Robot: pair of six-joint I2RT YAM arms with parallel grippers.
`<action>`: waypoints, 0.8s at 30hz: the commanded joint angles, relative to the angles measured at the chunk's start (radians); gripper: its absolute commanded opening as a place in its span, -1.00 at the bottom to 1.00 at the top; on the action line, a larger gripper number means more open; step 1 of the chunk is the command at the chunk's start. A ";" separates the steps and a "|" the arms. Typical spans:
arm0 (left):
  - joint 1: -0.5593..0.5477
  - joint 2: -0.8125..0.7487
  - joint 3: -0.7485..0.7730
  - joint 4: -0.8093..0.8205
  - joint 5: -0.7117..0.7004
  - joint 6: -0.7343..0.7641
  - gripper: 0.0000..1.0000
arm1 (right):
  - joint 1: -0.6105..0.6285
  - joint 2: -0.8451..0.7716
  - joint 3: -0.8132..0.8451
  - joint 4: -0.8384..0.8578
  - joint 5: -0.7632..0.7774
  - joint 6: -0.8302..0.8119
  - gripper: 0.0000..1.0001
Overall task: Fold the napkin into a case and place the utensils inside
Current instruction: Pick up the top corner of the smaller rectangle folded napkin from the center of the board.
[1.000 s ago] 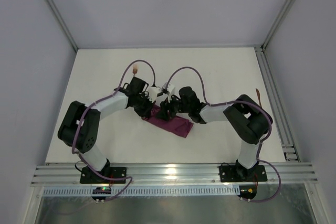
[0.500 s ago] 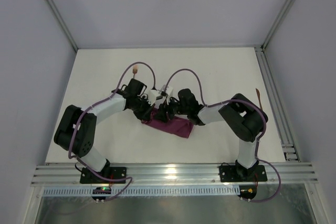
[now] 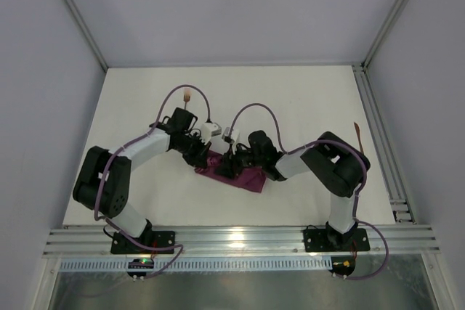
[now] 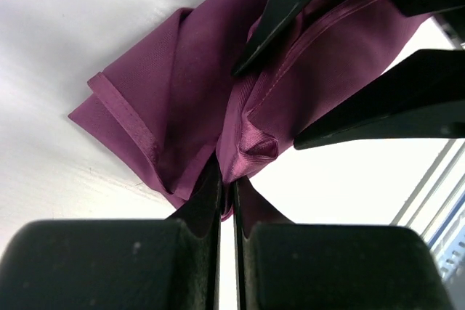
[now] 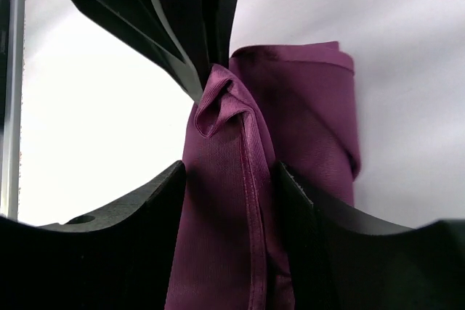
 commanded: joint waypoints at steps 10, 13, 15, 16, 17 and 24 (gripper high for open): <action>0.007 -0.020 0.013 0.033 0.107 0.009 -0.99 | 0.028 0.014 0.027 0.050 0.012 0.015 0.09; 0.006 -0.014 0.009 0.031 0.105 0.012 -0.98 | 0.028 0.014 0.041 0.037 0.048 0.024 -0.04; 0.007 -0.021 0.008 0.033 0.104 0.009 -0.94 | 0.028 0.028 0.068 0.001 0.061 0.030 -0.42; 0.007 -0.024 0.009 0.031 0.096 0.004 -0.92 | 0.026 0.034 0.076 -0.031 0.063 0.034 -0.58; 0.007 -0.029 0.011 0.033 0.089 0.000 -0.89 | 0.026 0.040 0.079 -0.039 0.063 0.034 -0.70; 0.036 -0.133 0.042 -0.018 0.127 -0.023 -0.17 | 0.026 0.043 0.007 -0.017 0.086 0.052 -0.94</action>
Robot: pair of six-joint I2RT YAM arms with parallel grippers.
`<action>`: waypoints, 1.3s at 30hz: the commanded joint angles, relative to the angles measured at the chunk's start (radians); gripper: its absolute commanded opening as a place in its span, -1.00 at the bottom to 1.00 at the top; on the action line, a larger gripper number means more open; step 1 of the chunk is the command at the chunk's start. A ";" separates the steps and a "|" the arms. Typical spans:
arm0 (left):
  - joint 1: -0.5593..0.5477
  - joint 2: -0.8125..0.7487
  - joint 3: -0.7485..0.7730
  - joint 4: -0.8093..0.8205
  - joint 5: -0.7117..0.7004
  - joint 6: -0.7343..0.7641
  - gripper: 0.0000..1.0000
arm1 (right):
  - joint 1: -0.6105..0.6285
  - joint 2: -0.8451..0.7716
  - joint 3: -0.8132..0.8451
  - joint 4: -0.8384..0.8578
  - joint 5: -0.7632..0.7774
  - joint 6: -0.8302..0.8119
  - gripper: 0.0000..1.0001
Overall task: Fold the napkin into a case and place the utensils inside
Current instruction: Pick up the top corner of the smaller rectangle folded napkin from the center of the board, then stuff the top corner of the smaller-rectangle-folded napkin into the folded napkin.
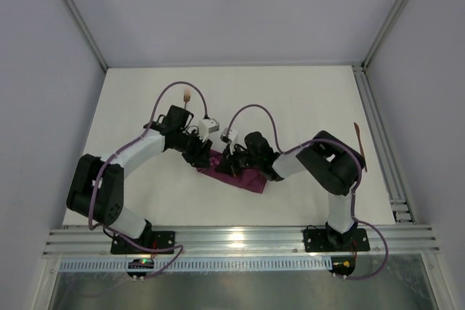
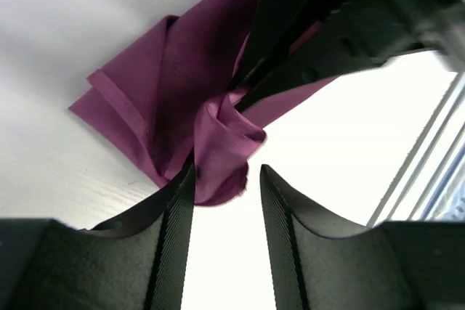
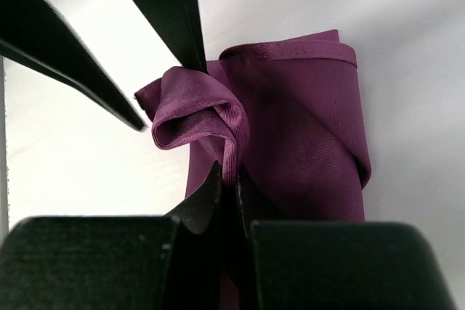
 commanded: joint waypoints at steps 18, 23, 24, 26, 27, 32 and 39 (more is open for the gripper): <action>-0.135 -0.075 -0.072 0.256 -0.383 0.060 -0.36 | 0.040 -0.023 -0.129 0.188 0.062 -0.046 -0.94; -0.187 -0.124 -0.134 0.340 -0.383 0.117 -0.40 | 0.038 -0.021 -0.132 0.176 0.050 -0.054 -0.94; -0.194 -0.127 -0.149 0.344 -0.386 0.125 -0.42 | 0.040 -0.018 -0.129 0.173 0.045 -0.054 -0.94; -0.215 -0.138 -0.164 0.348 -0.383 0.152 -0.40 | 0.040 -0.013 -0.125 0.172 0.045 -0.051 -0.94; -0.223 -0.142 -0.176 0.348 -0.379 0.160 -0.38 | 0.038 -0.012 -0.123 0.172 0.045 -0.048 -0.94; -0.275 -0.150 -0.200 0.341 -0.398 0.214 -0.18 | 0.040 -0.013 -0.118 0.170 0.039 -0.039 -0.94; -0.278 -0.055 -0.207 0.359 -0.390 0.216 -0.17 | 0.038 -0.036 -0.129 0.179 0.038 -0.026 -0.94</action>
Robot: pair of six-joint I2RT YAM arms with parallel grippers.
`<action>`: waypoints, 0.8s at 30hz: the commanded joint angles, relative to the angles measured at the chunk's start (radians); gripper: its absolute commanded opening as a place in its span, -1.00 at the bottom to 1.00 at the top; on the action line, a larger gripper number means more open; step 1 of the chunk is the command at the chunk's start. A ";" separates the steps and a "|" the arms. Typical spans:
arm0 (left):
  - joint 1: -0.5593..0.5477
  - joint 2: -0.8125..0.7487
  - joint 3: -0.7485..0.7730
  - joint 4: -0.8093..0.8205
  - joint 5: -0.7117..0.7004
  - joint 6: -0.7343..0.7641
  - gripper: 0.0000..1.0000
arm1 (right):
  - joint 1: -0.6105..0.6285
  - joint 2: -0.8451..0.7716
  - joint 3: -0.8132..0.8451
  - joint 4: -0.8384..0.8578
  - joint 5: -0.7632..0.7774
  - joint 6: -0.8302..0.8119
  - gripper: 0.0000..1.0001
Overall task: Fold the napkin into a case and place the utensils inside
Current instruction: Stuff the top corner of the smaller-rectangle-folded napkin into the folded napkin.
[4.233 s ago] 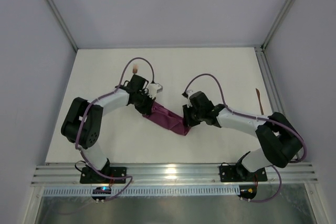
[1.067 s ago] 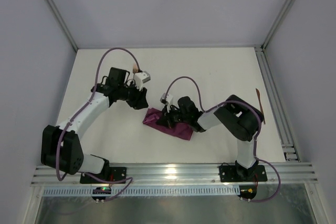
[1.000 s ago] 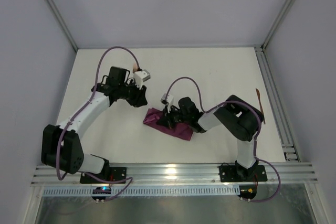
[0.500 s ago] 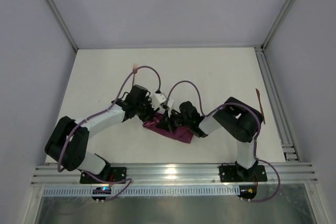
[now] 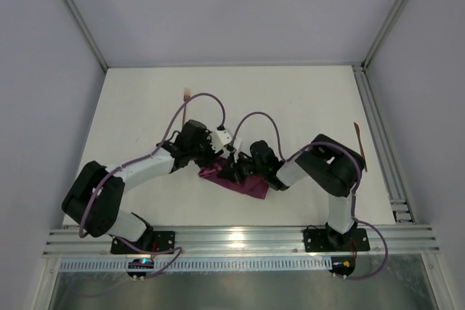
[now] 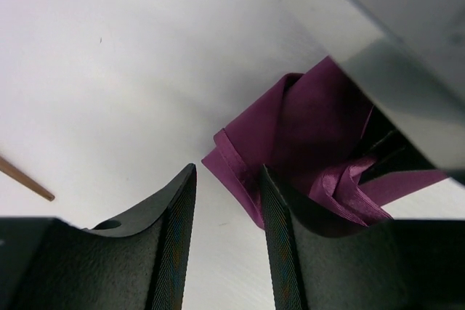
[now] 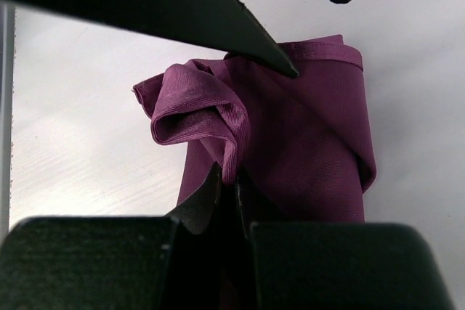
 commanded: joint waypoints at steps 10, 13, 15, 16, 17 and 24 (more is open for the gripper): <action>-0.049 0.083 0.018 -0.103 0.073 0.028 -0.98 | -0.011 -0.066 -0.041 0.055 0.012 0.062 -0.94; -0.046 0.104 0.041 -0.124 0.041 -0.006 -1.00 | -0.011 -0.089 -0.066 0.055 0.025 0.067 -0.94; -0.035 0.112 0.055 -0.132 0.029 -0.023 -1.00 | -0.011 -0.107 -0.083 0.044 0.033 0.061 -0.94; -0.014 0.115 0.058 -0.138 0.029 -0.029 -1.00 | -0.011 -0.110 -0.086 0.041 0.036 0.056 -0.94; -0.002 0.113 0.067 -0.144 0.039 -0.037 -1.00 | -0.011 -0.118 -0.087 0.033 0.038 0.053 -0.94; 0.074 0.031 0.075 -0.203 0.098 -0.055 -1.00 | -0.011 -0.116 -0.089 0.027 0.041 0.062 -0.94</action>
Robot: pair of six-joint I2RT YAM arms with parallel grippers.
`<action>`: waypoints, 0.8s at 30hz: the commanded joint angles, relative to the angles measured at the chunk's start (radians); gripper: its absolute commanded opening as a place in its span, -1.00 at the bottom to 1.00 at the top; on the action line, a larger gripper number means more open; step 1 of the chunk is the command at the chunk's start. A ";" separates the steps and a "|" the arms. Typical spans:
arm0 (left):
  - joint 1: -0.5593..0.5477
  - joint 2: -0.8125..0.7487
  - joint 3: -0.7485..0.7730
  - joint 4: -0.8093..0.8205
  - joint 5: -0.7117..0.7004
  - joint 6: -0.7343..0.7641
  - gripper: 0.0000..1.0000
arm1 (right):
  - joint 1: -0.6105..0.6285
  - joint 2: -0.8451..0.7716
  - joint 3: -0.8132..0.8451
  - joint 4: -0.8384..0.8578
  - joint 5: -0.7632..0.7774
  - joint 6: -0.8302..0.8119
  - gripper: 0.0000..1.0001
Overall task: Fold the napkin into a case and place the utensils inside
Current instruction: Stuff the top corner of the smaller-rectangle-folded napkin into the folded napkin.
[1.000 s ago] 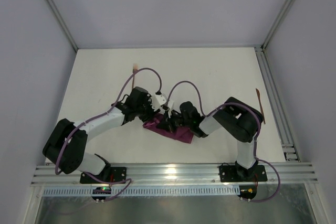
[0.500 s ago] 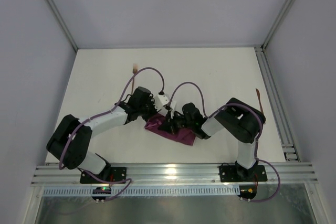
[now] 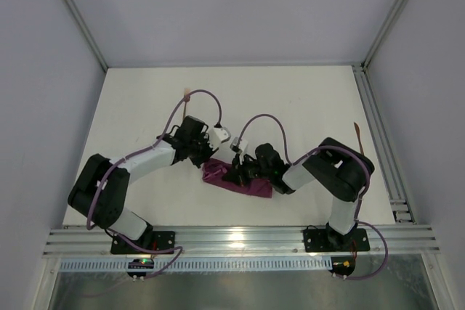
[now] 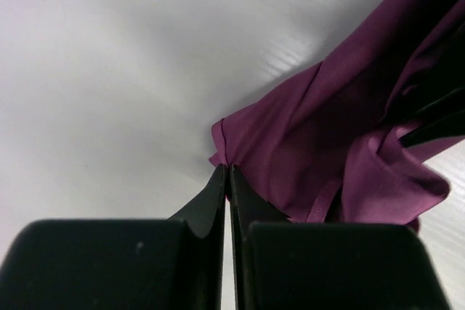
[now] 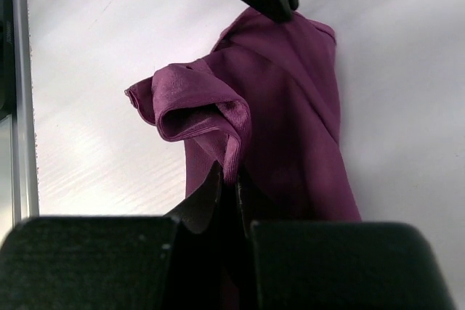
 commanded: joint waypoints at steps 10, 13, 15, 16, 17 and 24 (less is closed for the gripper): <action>0.036 -0.101 -0.024 -0.122 0.128 0.000 -1.00 | -0.003 -0.015 0.064 -0.116 0.048 -0.003 -0.93; 0.036 -0.114 -0.016 -0.129 0.148 -0.001 -1.00 | -0.003 -0.021 0.118 -0.180 0.058 -0.012 -0.90; 0.036 -0.111 -0.011 -0.130 0.136 0.002 -1.00 | -0.002 -0.030 0.143 -0.249 0.061 -0.028 -0.89; 0.036 -0.109 -0.011 -0.129 0.124 0.005 -1.00 | -0.002 -0.035 0.162 -0.269 0.064 -0.041 -0.89; 0.036 -0.105 -0.010 -0.126 0.122 0.006 -1.00 | -0.002 -0.044 0.172 -0.309 0.075 -0.048 -0.89; 0.036 -0.086 -0.004 -0.127 0.122 -0.003 -1.00 | -0.011 -0.036 0.282 -0.484 0.085 -0.045 -0.68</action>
